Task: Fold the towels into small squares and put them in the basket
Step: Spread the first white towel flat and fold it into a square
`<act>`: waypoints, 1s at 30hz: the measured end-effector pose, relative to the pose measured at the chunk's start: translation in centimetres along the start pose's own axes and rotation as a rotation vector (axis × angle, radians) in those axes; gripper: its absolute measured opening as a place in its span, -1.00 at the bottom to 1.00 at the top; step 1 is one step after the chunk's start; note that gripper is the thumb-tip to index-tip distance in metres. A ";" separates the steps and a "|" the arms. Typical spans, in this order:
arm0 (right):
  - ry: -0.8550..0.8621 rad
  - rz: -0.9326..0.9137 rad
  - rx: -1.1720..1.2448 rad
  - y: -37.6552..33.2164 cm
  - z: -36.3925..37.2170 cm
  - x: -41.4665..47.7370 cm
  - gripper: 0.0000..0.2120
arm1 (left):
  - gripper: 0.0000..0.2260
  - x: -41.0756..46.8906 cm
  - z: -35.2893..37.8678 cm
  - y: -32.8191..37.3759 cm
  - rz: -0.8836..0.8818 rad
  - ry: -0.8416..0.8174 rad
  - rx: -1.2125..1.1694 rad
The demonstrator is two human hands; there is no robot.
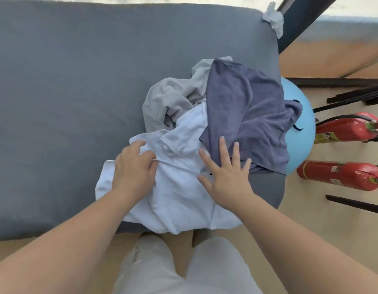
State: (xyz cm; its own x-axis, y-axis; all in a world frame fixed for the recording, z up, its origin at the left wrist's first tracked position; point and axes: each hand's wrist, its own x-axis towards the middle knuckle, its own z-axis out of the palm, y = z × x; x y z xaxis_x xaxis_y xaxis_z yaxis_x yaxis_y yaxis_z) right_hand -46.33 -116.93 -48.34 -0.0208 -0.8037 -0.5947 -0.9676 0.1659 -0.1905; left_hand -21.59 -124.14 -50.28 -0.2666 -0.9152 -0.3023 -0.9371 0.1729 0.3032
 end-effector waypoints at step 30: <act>0.366 0.086 0.029 -4.0 -9.5 25.7 -0.42 | -0.90 6.3 3.2 -3.3 0.020 0.419 -0.115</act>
State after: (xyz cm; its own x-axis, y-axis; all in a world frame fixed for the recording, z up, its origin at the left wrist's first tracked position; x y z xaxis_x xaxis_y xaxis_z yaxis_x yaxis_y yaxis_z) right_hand -45.37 -143.71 -55.40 -0.1954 -0.9364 -0.2915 -0.9510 0.2535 -0.1768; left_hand -20.89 -129.30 -56.03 -0.1473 -0.9850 0.0903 -0.8952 0.1716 0.4113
